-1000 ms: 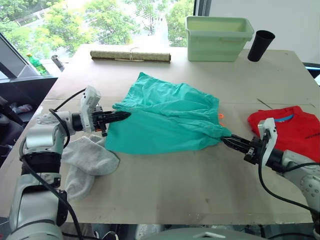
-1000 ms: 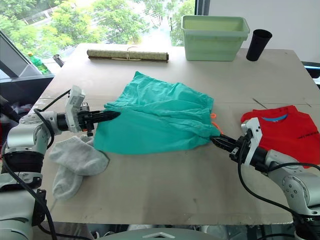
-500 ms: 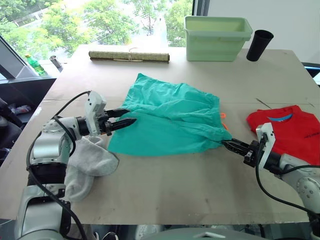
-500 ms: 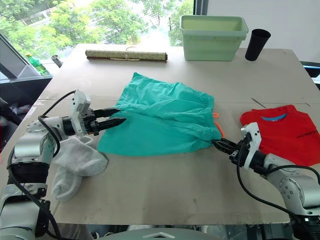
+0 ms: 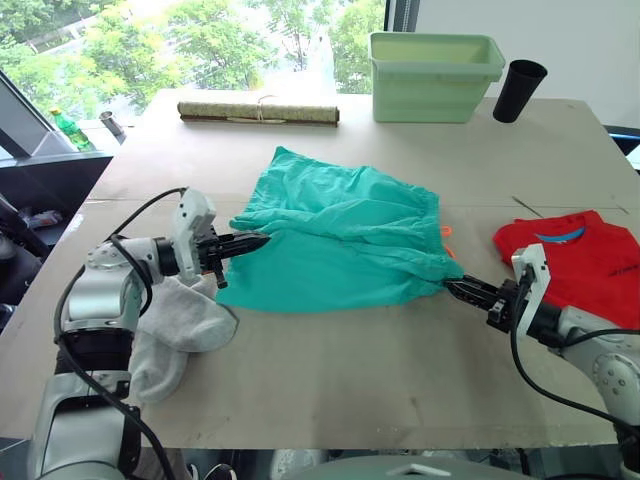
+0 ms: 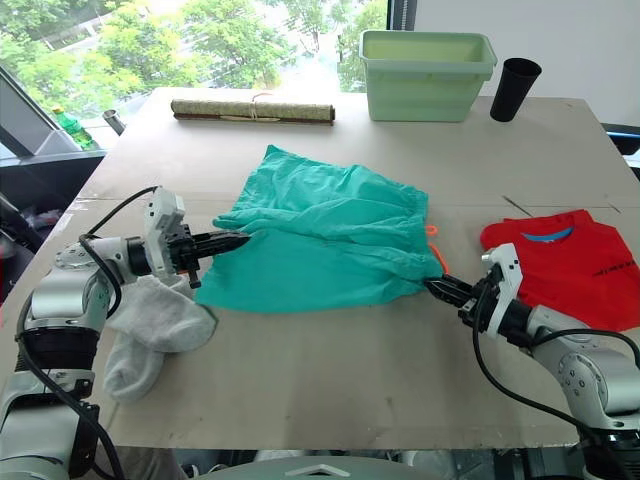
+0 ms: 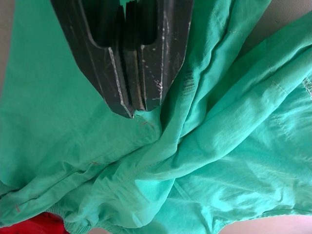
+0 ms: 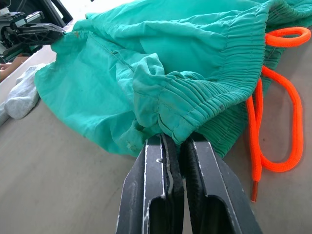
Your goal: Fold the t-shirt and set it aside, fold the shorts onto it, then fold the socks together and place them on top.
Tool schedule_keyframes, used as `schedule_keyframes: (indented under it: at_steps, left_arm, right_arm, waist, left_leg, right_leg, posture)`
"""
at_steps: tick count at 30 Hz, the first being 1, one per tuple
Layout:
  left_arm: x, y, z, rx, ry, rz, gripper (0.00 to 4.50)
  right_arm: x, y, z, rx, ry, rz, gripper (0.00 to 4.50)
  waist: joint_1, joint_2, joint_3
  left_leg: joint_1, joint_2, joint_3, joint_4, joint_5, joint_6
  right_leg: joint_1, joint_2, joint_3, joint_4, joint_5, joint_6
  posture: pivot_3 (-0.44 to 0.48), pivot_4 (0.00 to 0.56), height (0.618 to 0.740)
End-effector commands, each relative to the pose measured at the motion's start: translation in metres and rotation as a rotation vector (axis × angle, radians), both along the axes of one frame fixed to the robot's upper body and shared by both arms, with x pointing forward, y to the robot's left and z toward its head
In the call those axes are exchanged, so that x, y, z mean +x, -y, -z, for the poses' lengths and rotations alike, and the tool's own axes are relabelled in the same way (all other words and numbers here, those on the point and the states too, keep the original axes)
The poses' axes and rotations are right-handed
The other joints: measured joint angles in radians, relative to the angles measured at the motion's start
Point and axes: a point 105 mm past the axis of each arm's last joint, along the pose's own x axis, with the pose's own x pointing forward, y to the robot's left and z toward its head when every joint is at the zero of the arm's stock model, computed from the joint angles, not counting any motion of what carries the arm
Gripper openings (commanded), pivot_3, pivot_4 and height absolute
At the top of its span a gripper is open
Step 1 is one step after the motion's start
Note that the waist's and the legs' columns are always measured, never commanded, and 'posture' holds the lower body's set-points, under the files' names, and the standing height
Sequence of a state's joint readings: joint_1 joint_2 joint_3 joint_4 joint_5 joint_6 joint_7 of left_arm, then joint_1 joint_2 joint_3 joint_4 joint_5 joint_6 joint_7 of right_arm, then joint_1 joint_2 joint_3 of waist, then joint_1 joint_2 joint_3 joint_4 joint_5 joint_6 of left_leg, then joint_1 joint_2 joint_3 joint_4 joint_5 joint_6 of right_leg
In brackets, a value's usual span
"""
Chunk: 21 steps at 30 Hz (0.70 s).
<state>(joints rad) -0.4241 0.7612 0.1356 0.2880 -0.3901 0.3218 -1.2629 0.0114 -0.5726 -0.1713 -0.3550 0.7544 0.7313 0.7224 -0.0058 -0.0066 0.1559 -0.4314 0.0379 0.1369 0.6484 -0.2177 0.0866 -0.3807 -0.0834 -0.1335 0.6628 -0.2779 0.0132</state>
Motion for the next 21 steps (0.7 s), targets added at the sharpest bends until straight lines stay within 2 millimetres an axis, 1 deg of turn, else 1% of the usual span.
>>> schedule_keyframes:
  at_steps: [1, 4, 8, 12, 14, 16, 19, 21]
  left_arm:
    - [0.002, -0.003, -0.004, 0.045, 0.032, -0.002, 0.05]
    - [0.004, -0.006, -0.003, 0.061, 0.043, -0.015, 0.05]
    - [0.009, -0.009, -0.008, 0.055, 0.063, -0.049, 0.05]
    - [0.013, -0.012, -0.024, -0.014, 0.070, -0.069, 0.05]
    - [0.012, -0.012, -0.039, -0.075, 0.073, -0.057, 0.05]
    - [0.017, -0.015, -0.062, -0.163, 0.095, -0.067, 0.05]
    - [0.040, -0.020, -0.100, -0.256, 0.195, -0.126, 0.05]
    - [0.064, -0.022, -0.128, -0.304, 0.289, -0.211, 0.05]
  right_arm:
    - [0.002, -0.004, -0.013, 0.007, 0.056, -0.013, 0.00]
    - [0.002, -0.004, -0.014, 0.007, 0.057, -0.012, 0.00]
    - [0.001, -0.006, -0.015, 0.013, 0.060, -0.016, 0.00]
    - [-0.003, -0.009, -0.025, 0.046, 0.075, -0.056, 0.00]
    - [-0.003, -0.010, -0.035, 0.058, 0.104, -0.076, 0.00]
    - [0.008, -0.006, -0.057, 0.081, 0.173, -0.048, 0.00]
    - [0.037, 0.003, -0.092, 0.083, 0.285, 0.009, 0.00]
    - [0.061, 0.006, -0.112, 0.023, 0.361, 0.030, 0.00]
  waist:
    - [0.000, 0.000, 0.000]
    - [0.000, 0.000, 0.000]
    - [0.000, 0.000, 0.000]
    - [0.000, 0.000, 0.000]
    - [-0.002, 0.000, 0.000]
    - [-0.002, 0.000, 0.001]
    - [-0.001, -0.001, 0.003]
    - [0.003, -0.001, 0.003]
  left_leg:
    - [0.000, 0.000, 0.000, 0.000, 0.000, 0.000]
    - [0.000, 0.000, 0.000, 0.000, 0.000, 0.000]
    - [0.000, 0.000, 0.000, 0.000, 0.000, 0.000]
    - [0.000, 0.000, 0.000, 0.000, 0.000, 0.000]
    - [0.000, 0.000, 0.000, 0.000, 0.000, 0.000]
    - [0.000, 0.000, 0.000, 0.000, 0.000, 0.001]
    - [-0.001, 0.000, 0.000, 0.001, 0.001, 0.001]
    - [-0.001, 0.000, 0.000, 0.003, 0.001, 0.001]
  right_leg:
    - [0.000, 0.000, 0.000, 0.000, 0.000, 0.000]
    - [0.000, 0.000, 0.000, 0.000, 0.000, 0.000]
    - [0.000, 0.000, 0.000, 0.000, 0.000, 0.000]
    - [0.000, 0.000, 0.000, 0.000, 0.000, 0.000]
    - [0.000, 0.000, 0.000, 0.000, 0.000, 0.000]
    - [0.000, 0.000, 0.000, 0.000, 0.000, 0.000]
    - [0.000, 0.000, -0.001, 0.001, 0.000, 0.000]
    - [0.000, 0.000, -0.002, 0.001, 0.000, 0.001]
  posture:
    - [0.000, 0.150, 0.737]
    - [0.000, 0.150, 0.737]
    - [0.000, 0.150, 0.737]
    - [0.000, 0.150, 0.737]
    - [0.000, 0.150, 0.737]
    - [0.000, 0.150, 0.737]
    - [0.000, 0.150, 0.737]
    - [0.000, 0.150, 0.737]
